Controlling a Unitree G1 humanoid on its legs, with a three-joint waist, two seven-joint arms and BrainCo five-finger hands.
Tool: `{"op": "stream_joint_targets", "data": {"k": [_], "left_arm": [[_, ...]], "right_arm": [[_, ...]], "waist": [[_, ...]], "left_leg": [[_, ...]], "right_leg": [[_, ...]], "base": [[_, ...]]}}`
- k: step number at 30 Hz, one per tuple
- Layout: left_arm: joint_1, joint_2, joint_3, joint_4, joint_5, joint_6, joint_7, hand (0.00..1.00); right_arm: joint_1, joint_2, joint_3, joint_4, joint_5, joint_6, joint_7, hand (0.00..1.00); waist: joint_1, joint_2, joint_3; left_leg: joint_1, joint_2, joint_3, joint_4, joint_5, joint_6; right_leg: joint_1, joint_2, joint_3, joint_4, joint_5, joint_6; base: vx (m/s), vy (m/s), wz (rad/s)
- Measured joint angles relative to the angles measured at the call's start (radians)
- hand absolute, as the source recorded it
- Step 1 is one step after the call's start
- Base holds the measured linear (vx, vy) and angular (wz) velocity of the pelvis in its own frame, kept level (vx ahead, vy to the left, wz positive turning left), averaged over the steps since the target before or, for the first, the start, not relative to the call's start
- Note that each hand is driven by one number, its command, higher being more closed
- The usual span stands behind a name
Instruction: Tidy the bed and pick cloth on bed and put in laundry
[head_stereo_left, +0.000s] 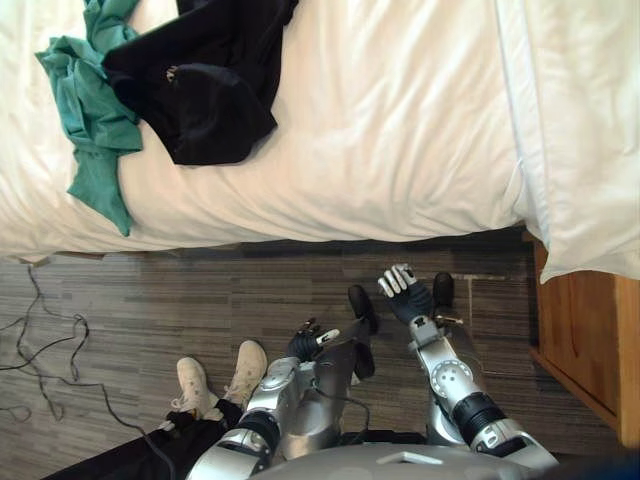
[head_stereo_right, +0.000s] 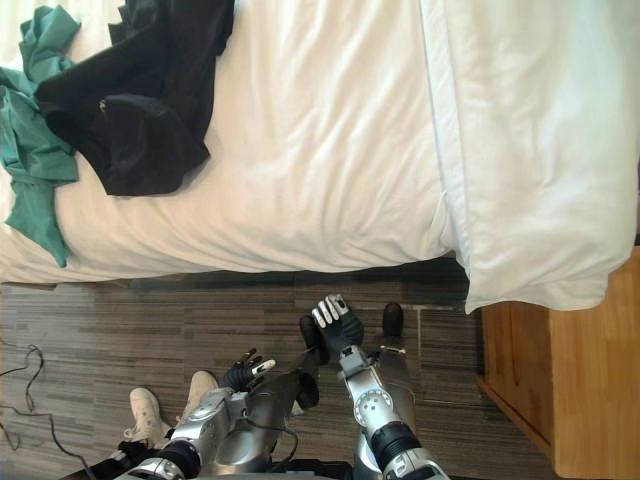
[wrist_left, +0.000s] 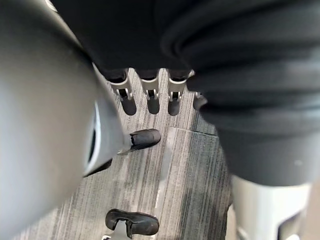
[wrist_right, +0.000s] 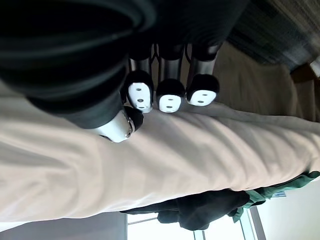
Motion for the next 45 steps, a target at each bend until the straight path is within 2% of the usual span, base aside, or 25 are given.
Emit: {"op": "stream_joint_targets", "data": {"k": [1, 3, 6, 10, 11, 12, 13, 16, 21, 24, 28, 30, 34, 37, 41, 45], "left_arm": [[0.003, 0.001, 0.0, 0.0, 0.005, 0.0, 0.0, 0.0], [0.025, 0.019, 0.001, -0.008, 0.037, -0.008, -0.003, 0.0], [0.033, 0.042, 0.005, -0.006, 0.074, -0.003, -0.002, 0.0], [0.054, 0.047, 0.04, -0.017, 0.105, 0.021, 0.0, 0.0], [0.056, 0.049, 0.041, -0.019, 0.105, 0.025, 0.001, 0.0], [0.068, 0.055, 0.042, -0.026, 0.105, 0.05, 0.002, 0.0], [0.07, 0.056, 0.047, -0.025, 0.106, 0.064, 0.005, 0.0], [0.072, 0.053, 0.052, -0.025, 0.124, 0.105, 0.014, 0.0], [0.099, 0.047, 0.079, -0.024, 0.147, 0.174, 0.034, 0.0], [0.107, 0.049, 0.079, -0.022, 0.159, 0.203, 0.049, 0.0], [0.111, 0.053, 0.079, -0.022, 0.161, 0.215, 0.069, 0.0], [0.11, 0.053, 0.079, -0.023, 0.161, 0.233, 0.075, 0.0], [0.11, 0.053, 0.079, -0.023, 0.152, 0.247, 0.091, 0.0], [0.112, 0.054, 0.094, -0.023, 0.139, 0.249, 0.115, 0.0], [0.128, 0.053, 0.151, -0.023, 0.139, 0.238, 0.115, 0.0], [0.148, 0.059, 0.181, -0.023, 0.11, 0.212, 0.117, 0.0]], "right_arm": [[0.002, -0.004, 0.0, 0.004, -0.017, -0.003, 0.001, 0.0], [0.005, -0.026, -0.005, 0.02, -0.154, -0.042, -0.003, 0.0], [0.019, -0.031, -0.053, 0.048, -0.27, -0.081, -0.039, 0.0], [0.052, -0.067, -0.161, 0.119, -0.47, -0.095, -0.145, 0.0], [0.053, -0.067, -0.174, 0.128, -0.49, -0.095, -0.155, 0.0], [0.065, -0.073, -0.223, 0.165, -0.566, -0.094, -0.185, 0.0], [0.075, -0.077, -0.244, 0.181, -0.593, -0.091, -0.206, 0.0], [0.125, -0.092, -0.327, 0.239, -0.689, -0.067, -0.274, 0.0], [0.197, -0.091, -0.429, 0.278, -0.772, -0.023, -0.33, 0.0], [0.224, -0.074, -0.479, 0.287, -0.809, 0.013, -0.373, 0.0], [0.239, -0.044, -0.533, 0.292, -0.886, 0.05, -0.402, 0.0], [0.24, -0.046, -0.553, 0.302, -0.927, 0.091, -0.433, 0.0], [0.246, -0.041, -0.575, 0.304, -0.925, 0.117, -0.458, 0.0], [0.243, -0.036, -0.591, 0.302, -0.927, 0.146, -0.446, 0.0], [0.244, -0.026, -0.602, 0.303, -0.941, 0.148, -0.436, 0.0], [0.245, -0.028, -0.608, 0.305, -0.968, 0.147, -0.437, 0.0]], "waist": [[0.0, -0.003, -0.001], [-0.003, -0.035, -0.008], [-0.008, -0.071, -0.019], [-0.009, -0.108, -0.039], [-0.01, -0.112, -0.041], [-0.016, -0.126, -0.06], [-0.02, -0.13, -0.069], [-0.023, -0.136, -0.091], [-0.025, -0.14, -0.154], [-0.026, -0.147, -0.187], [-0.023, -0.159, -0.207], [-0.023, -0.16, -0.207], [-0.023, -0.158, -0.208], [-0.021, -0.157, -0.209], [-0.02, -0.157, -0.21], [-0.017, -0.156, -0.212]], "left_leg": [[0.008, 0.0, -0.001, -0.002, 0.0, 0.0], [0.046, 0.001, -0.005, -0.005, -0.004, -0.003], [0.076, 0.004, -0.009, -0.006, -0.009, -0.007], [0.139, 0.008, -0.008, -0.006, -0.027, -0.009], [0.144, 0.009, -0.009, -0.005, -0.029, -0.008], [0.157, 0.011, -0.01, -0.005, -0.033, -0.009], [0.165, 0.012, -0.014, -0.006, -0.035, -0.01], [0.213, 0.015, -0.03, -0.011, -0.041, -0.012], [0.272, 0.014, -0.036, -0.044, -0.042, -0.013], [0.281, 0.013, -0.056, -0.06, -0.044, -0.018], [0.287, 0.015, -0.06, -0.069, -0.046, -0.019], [0.299, 0.016, -0.064, -0.069, -0.055, -0.022], [0.302, 0.015, -0.084, -0.068, -0.055, -0.019], [0.307, 0.021, -0.083, -0.059, -0.059, -0.026], [0.315, 0.023, -0.082, -0.035, -0.08, -0.033], [0.283, 0.038, -0.082, 0.068, -0.131, -0.044]], "right_leg": [[0.01, 0.001, -0.001, -0.007, 0.001, 0.001], [0.059, 0.005, -0.004, -0.028, 0.003, 0.003], [0.099, 0.009, -0.008, -0.047, 0.007, 0.004], [0.172, 0.019, -0.006, -0.08, 0.012, 0.005], [0.18, 0.02, -0.007, -0.083, 0.012, 0.005], [0.196, 0.023, -0.008, -0.093, 0.012, 0.005], [0.209, 0.024, -0.013, -0.097, 0.012, 0.005], [0.273, 0.028, -0.032, -0.119, 0.009, 0.006], [0.324, 0.033, -0.044, -0.135, -0.002, 0.012], [0.34, 0.033, -0.056, -0.148, -0.004, 0.014], [0.348, 0.036, -0.063, -0.148, -0.008, 0.008], [0.355, 0.037, -0.069, -0.13, -0.033, 0.008], [0.358, 0.038, -0.086, -0.107, -0.052, 0.002], [0.372, 0.044, -0.089, -0.12, -0.057, 0.0], [0.394, 0.045, -0.088, -0.138, -0.057, 0.0], [0.407, 0.035, -0.091, -0.127, -0.072, 0.003]], "base": [[0.08, 0.0, -0.04], [0.11, 0.003, -0.05], [0.07, -0.001, -0.04], [0.05, 0.013, -0.1], [0.02, 0.004, -0.08], [0.0, 0.0, 0.0], [0.0, 0.0, 0.0], [0.04, -0.003, 0.09], [0.03, 0.001, -0.02], [0.03, 0.012, 0.13], [0.04, 0.007, 0.07], [0.05, -0.005, 0.05], [0.07, -0.015, 0.14], [0.11, -0.028, 0.01], [0.08, -0.009, -0.09], [0.02, -0.004, 0.02]]}}
